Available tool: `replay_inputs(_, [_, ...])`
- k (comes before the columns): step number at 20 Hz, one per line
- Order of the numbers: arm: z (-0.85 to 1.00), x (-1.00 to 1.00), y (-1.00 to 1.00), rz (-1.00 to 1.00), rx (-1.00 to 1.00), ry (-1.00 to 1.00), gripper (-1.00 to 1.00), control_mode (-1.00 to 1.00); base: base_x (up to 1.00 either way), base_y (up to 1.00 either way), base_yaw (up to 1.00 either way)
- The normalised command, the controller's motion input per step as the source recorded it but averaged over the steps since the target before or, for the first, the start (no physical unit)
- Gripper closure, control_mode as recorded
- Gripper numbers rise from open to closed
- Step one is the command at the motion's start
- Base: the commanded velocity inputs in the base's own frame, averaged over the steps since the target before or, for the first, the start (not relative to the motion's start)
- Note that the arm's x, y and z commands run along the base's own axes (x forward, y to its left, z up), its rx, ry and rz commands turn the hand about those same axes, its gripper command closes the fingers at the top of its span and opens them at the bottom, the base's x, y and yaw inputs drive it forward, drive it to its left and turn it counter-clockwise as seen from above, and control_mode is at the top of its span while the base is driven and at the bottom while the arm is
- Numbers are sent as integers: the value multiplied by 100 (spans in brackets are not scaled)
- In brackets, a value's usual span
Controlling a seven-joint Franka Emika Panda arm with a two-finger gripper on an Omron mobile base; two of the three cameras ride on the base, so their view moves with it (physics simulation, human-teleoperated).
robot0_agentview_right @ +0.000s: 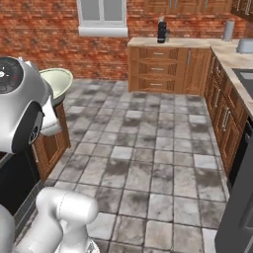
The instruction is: Take the smaller bowl and place it next to the appetizer plate on the dining counter , and place the larger bowl next to the plate with cooked food.
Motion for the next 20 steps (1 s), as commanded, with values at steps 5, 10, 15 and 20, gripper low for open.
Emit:
replay_inputs(5, [0, 0, 0, 0, 0, 0, 100, 100, -100, 68, 2])
replay_inputs(10, [0, 0, 0, 0, 0, 0, 100, 100, -100, 69, 1])
replay_inputs(15, [0, 0, 0, 0, 0, 0, 100, 100, -100, 19, 1])
replay_inputs(20, [0, 0, 0, 0, 0, 0, 100, 100, -100, 0, 0])
